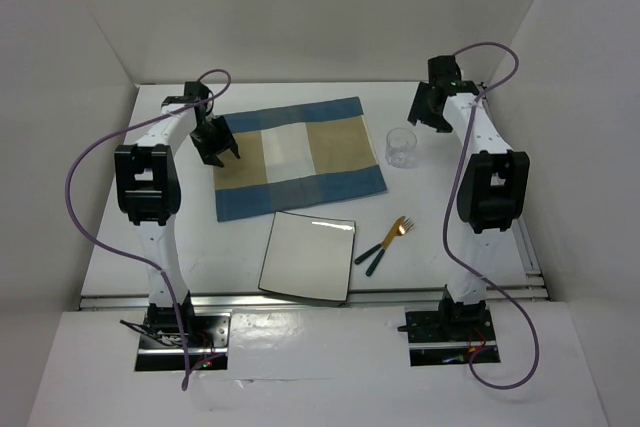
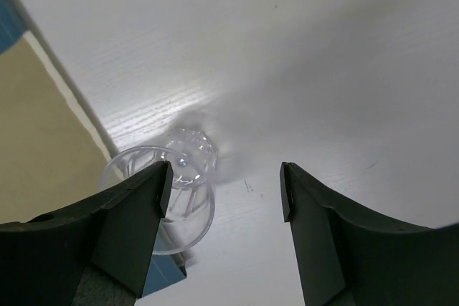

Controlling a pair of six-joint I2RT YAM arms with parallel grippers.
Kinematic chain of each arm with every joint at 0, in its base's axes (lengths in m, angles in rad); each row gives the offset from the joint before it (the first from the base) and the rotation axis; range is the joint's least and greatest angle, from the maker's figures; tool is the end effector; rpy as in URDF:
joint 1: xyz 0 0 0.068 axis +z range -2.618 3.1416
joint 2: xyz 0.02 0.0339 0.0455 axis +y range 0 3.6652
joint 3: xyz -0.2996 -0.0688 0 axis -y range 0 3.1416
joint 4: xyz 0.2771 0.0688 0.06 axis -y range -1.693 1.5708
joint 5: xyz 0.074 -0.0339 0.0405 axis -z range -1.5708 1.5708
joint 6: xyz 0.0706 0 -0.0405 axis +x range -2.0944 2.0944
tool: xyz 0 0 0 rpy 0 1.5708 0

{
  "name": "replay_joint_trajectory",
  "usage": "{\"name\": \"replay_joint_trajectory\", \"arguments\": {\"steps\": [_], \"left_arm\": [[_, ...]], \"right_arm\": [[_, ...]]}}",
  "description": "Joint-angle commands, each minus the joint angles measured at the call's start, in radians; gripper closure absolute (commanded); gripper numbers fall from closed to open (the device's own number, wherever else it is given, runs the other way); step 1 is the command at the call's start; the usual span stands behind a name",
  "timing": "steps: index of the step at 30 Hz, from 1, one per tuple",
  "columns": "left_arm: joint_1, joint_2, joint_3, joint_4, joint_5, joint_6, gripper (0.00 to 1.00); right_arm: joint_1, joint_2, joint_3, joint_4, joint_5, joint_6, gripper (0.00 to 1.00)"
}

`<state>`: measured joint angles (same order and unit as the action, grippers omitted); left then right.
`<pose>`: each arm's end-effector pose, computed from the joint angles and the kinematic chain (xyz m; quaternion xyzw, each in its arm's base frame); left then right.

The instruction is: Set the dinner table for one person

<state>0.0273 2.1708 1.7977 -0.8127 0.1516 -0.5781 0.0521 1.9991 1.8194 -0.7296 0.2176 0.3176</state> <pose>0.5232 0.0036 0.1824 -0.2779 0.9385 -0.1234 0.1634 0.5157 0.0116 0.2828 0.1594 0.9273 -0.0416 0.3362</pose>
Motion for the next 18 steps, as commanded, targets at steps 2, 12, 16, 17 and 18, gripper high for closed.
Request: {"name": "replay_joint_trajectory", "arguments": {"steps": [2,12,16,17,18], "left_arm": [[-0.001,-0.022,0.012,-0.019,0.017,0.021,0.34],[-0.001,-0.012,0.022,-0.019,0.017,0.021,0.34],[-0.001,-0.012,0.022,-0.028,0.017,0.021,0.34],[-0.001,-0.012,0.022,-0.028,0.017,0.021,0.34],[-0.001,-0.012,0.031,-0.028,0.017,0.021,0.34]], "right_arm": [[-0.012,0.003,-0.046,-0.007,-0.107,-0.006,0.28],[-0.012,0.035,-0.115,0.033,-0.207,-0.018,0.4],[-0.012,0.044,-0.115,0.042,-0.207,-0.018,0.53],[-0.012,0.053,-0.115,0.042,-0.207,-0.018,0.6],[-0.012,0.053,-0.115,0.042,-0.207,-0.018,0.64]]}}
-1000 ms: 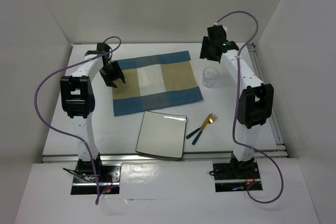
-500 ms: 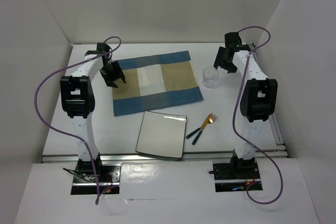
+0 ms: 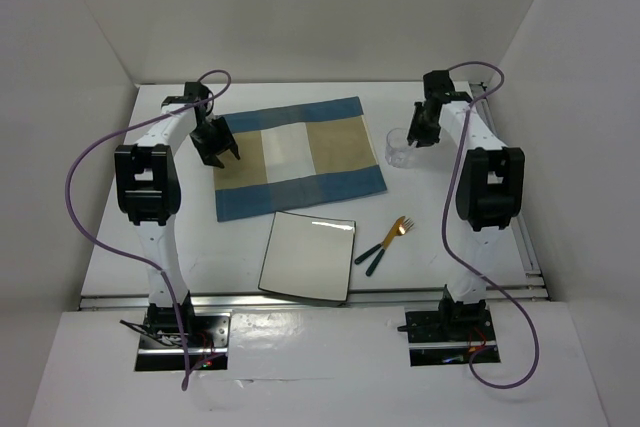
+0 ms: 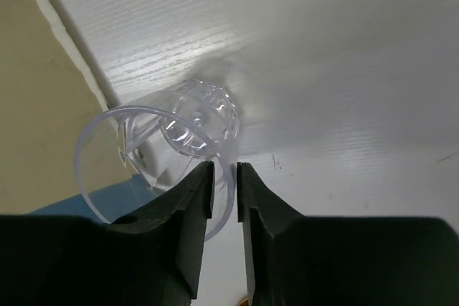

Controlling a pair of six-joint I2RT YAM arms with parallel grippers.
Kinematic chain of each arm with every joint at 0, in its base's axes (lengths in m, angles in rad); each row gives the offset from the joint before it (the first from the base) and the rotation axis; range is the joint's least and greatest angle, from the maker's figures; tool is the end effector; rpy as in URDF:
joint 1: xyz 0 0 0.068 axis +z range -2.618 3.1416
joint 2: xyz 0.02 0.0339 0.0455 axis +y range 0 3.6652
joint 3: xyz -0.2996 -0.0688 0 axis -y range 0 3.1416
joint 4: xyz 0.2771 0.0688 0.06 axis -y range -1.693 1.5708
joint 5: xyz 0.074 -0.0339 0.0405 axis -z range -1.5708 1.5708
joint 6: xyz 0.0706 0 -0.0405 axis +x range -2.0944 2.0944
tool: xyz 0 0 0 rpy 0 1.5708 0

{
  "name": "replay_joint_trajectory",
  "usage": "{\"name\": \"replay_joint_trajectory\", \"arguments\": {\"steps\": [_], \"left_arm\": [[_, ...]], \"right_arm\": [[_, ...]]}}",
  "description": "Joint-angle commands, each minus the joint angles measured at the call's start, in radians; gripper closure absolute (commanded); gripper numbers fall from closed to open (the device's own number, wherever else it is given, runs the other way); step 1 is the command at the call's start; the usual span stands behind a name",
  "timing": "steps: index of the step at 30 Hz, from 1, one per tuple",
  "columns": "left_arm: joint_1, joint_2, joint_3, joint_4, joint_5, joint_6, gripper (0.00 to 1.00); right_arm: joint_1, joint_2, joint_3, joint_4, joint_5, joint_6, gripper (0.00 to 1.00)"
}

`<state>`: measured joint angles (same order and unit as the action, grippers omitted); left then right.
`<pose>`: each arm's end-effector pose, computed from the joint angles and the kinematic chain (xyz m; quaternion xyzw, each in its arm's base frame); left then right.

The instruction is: Set the dinner table for one person

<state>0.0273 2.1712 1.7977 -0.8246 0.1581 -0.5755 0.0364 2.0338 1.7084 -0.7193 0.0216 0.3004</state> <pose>0.5216 0.0031 0.1816 -0.2768 0.9398 -0.1247 0.1568 0.5079 0.0170 0.2248 0.1299 0.9568 0.0333 0.2581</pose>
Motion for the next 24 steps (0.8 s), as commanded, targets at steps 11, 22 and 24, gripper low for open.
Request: {"name": "replay_joint_trajectory", "arguments": {"steps": [11,22,24], "left_arm": [[0.008,-0.004,0.049,-0.025,0.011,0.019,0.34],[0.008,-0.022,0.031,-0.016,0.031,0.019,0.34],[0.008,-0.022,0.031,-0.016,0.031,0.019,0.34]], "right_arm": [[-0.11,0.019,0.06,0.032,0.158,0.051,1.0],[-0.196,0.151,0.229,-0.011,0.218,0.081,0.81],[-0.196,0.163,0.252,-0.011,0.19,0.082,0.45]]}}
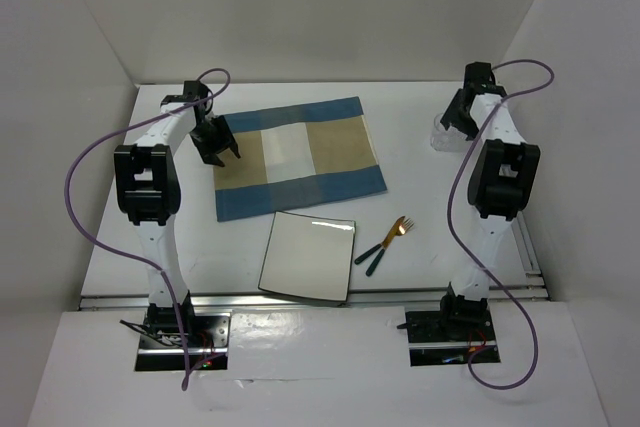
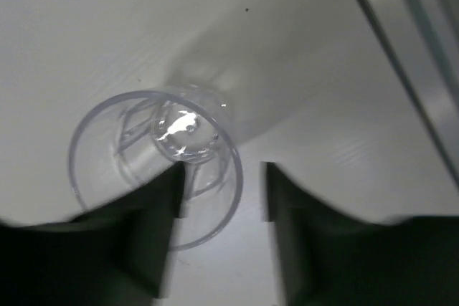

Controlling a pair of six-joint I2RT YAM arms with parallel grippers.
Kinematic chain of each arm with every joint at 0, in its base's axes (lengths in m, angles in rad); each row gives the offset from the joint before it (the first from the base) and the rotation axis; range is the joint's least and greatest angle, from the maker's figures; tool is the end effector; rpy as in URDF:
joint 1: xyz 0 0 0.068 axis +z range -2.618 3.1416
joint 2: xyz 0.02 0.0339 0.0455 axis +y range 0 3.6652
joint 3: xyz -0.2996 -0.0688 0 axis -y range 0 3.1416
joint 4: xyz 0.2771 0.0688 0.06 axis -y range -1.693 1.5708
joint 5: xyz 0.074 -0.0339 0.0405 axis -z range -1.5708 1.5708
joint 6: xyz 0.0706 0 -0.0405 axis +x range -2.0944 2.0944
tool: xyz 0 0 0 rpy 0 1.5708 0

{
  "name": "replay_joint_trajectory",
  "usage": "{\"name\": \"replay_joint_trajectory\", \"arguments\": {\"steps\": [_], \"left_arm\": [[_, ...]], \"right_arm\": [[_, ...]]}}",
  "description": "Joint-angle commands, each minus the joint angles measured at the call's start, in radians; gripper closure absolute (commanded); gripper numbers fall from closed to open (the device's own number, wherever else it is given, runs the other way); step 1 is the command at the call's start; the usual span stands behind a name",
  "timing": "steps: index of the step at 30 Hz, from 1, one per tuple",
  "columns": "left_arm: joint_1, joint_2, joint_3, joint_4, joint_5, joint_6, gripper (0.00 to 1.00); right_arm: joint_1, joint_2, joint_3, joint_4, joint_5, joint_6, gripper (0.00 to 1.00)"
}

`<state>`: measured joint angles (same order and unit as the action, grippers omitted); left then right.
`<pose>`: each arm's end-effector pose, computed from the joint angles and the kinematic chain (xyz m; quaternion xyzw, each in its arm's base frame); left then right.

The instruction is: Set the dinner table for one person

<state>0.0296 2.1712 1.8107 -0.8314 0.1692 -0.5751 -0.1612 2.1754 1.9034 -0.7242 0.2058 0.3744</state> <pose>0.5230 0.0036 0.1857 -0.2762 0.9389 -0.1305 0.1584 0.5417 -0.1027 0.2232 0.2805 0.9122 -0.0680 0.2907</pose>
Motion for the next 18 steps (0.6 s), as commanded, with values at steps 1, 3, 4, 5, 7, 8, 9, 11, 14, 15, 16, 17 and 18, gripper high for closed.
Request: {"name": "replay_joint_trajectory", "arguments": {"steps": [1,3,4,5,7,8,9,11,14,15,16,17,18], "left_arm": [[0.006,-0.033,0.018,-0.009,0.019,0.018,0.34],[0.006,-0.033,0.018,-0.009,0.019,0.018,0.34],[0.006,-0.043,0.018,-0.009,0.019,0.018,0.34],[0.006,-0.044,0.018,-0.009,0.019,0.018,0.34],[0.006,-0.053,0.018,-0.018,0.019,0.018,0.34],[0.006,-0.062,0.018,-0.018,0.019,0.018,0.34],[0.006,-0.062,0.018,-0.028,0.01,0.018,0.34],[0.016,-0.088,0.018,-0.028,0.01,0.018,0.34],[0.039,-0.157,-0.01,-0.038,0.029,0.018,0.34],[0.053,-0.177,-0.02,-0.038,0.012,0.018,0.34],[0.053,-0.197,-0.034,-0.038,-0.002,0.018,0.33],[0.068,-0.218,-0.056,-0.038,-0.016,0.018,0.33],[0.078,-0.24,-0.112,-0.038,-0.026,0.009,0.33]], "right_arm": [[0.002,0.005,0.057,-0.006,-0.005,0.008,0.21],[0.002,-0.022,0.048,0.011,-0.023,0.008,0.08],[0.002,-0.047,0.048,0.023,-0.037,0.008,0.04],[0.002,-0.06,0.048,0.023,-0.037,0.008,0.02],[0.002,-0.104,0.048,0.023,-0.051,0.008,0.01],[0.012,-0.123,0.048,0.023,-0.051,0.008,0.01],[0.031,-0.141,0.048,0.023,-0.051,0.008,0.01],[0.064,-0.213,0.036,0.023,-0.008,-0.008,0.01],[0.202,-0.345,-0.059,0.098,0.093,-0.058,0.02],[0.271,-0.371,-0.11,0.107,0.093,-0.058,0.03],[0.304,-0.393,-0.133,0.108,0.093,-0.058,0.04],[0.334,-0.41,-0.154,0.108,0.093,-0.058,0.07],[0.382,-0.42,-0.194,0.097,0.069,-0.037,0.1]]}}
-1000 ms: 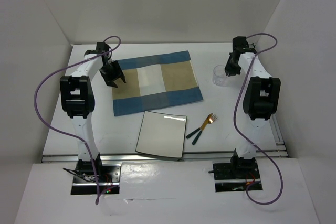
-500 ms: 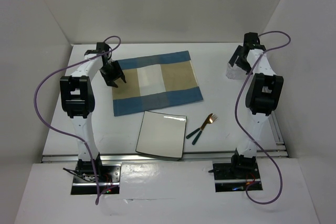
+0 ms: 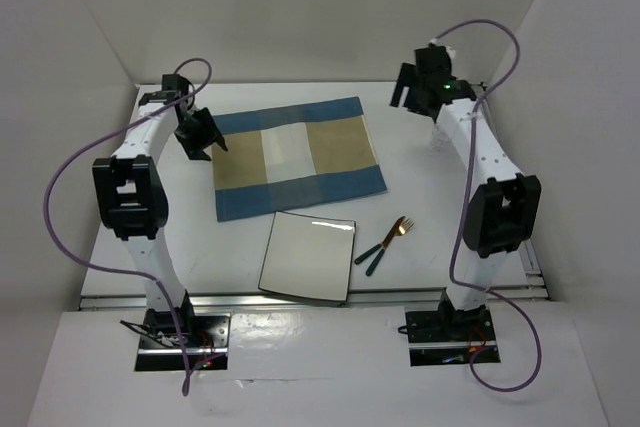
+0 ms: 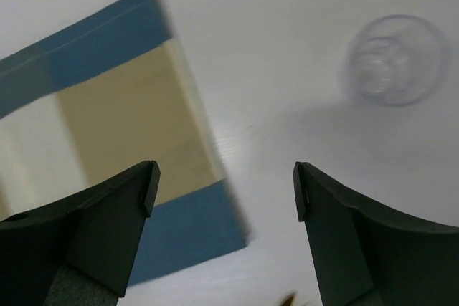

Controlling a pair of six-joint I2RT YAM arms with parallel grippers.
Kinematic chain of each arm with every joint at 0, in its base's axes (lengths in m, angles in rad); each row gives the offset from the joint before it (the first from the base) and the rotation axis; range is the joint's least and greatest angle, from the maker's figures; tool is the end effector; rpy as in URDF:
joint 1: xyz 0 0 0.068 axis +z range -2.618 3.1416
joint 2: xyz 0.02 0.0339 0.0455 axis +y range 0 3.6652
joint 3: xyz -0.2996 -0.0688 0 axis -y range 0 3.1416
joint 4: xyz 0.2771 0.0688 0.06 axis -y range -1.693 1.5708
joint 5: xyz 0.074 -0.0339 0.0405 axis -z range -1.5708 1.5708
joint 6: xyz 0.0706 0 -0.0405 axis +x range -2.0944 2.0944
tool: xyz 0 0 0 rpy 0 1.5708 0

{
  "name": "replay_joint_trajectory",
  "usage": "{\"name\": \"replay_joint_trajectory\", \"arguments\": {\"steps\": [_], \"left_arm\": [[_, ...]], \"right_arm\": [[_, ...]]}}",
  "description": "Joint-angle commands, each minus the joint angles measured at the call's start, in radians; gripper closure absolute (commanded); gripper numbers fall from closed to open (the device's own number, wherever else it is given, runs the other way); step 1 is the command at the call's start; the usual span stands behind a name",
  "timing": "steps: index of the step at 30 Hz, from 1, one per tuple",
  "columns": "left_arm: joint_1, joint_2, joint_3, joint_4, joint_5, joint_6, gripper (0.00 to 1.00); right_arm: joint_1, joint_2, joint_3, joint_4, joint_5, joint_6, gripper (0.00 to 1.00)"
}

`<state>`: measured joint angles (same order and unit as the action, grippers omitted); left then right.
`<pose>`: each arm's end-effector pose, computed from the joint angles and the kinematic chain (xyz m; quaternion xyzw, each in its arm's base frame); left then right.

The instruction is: Set the dinner table for one person

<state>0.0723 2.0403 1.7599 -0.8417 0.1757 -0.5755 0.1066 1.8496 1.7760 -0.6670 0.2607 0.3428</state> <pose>0.5003 0.0239 0.2323 -0.2906 0.9269 -0.1380 0.1933 0.4873 0.0338 0.3450 0.1590 0.8948 -0.0269 0.4163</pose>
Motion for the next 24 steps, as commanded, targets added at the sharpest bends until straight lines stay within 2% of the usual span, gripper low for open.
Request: {"name": "replay_joint_trajectory", "arguments": {"steps": [1,2,3,4,5,6,7,8,10,11,13,18,19,21,24], "left_arm": [[0.035,-0.158,-0.098,-0.016,-0.033,0.009,0.33],[0.035,-0.185,-0.141,-0.001,-0.024,-0.006,0.33],[0.035,-0.213,-0.236,0.019,-0.013,-0.006,0.34],[0.035,-0.239,-0.282,0.054,0.011,-0.032,0.34],[0.035,-0.28,-0.356,0.064,0.011,-0.044,0.34],[0.035,-0.295,-0.356,0.064,0.011,-0.058,0.35],[0.035,-0.305,-0.417,0.073,0.022,-0.078,0.35],[0.035,-0.315,-0.445,0.073,0.022,-0.087,0.35],[0.035,-0.327,-0.509,0.073,0.012,-0.113,0.33],[0.035,-0.341,-0.526,0.073,0.002,-0.124,0.29],[0.044,-0.367,-0.578,0.073,0.002,-0.138,0.22],[0.066,-0.408,-0.64,0.073,-0.048,-0.158,0.2],[0.066,-0.408,-0.64,0.073,-0.048,-0.158,0.22],[0.075,-0.394,-0.649,0.073,-0.057,-0.167,0.23],[0.099,-0.394,-0.686,0.111,-0.01,-0.167,0.24]], "right_arm": [[0.132,-0.095,-0.087,0.029,-0.013,0.005,0.13],[0.146,-0.095,-0.107,0.006,-0.082,0.025,0.18],[0.146,-0.095,-0.131,0.006,-0.136,0.042,0.29],[0.146,-0.086,-0.195,0.016,-0.197,0.059,0.54],[0.146,-0.073,-0.225,0.035,-0.31,0.059,0.64],[0.146,-0.073,-0.249,0.046,-0.351,0.059,0.71],[0.118,-0.063,-0.294,0.055,-0.389,0.071,0.74],[0.105,-0.062,-0.309,0.055,-0.418,0.084,0.71],[0.079,-0.053,-0.346,0.076,-0.53,0.105,0.51],[0.07,-0.053,-0.374,0.09,-0.552,0.114,0.39],[0.059,-0.032,-0.386,0.099,-0.584,0.13,0.27],[0.027,-0.02,-0.464,0.139,-0.566,0.196,0.26],[0.027,-0.01,-0.477,0.161,-0.566,0.208,0.29],[0.018,-0.01,-0.518,0.184,-0.566,0.242,0.29],[0.018,-0.01,-0.558,0.193,-0.543,0.289,0.3]]}}
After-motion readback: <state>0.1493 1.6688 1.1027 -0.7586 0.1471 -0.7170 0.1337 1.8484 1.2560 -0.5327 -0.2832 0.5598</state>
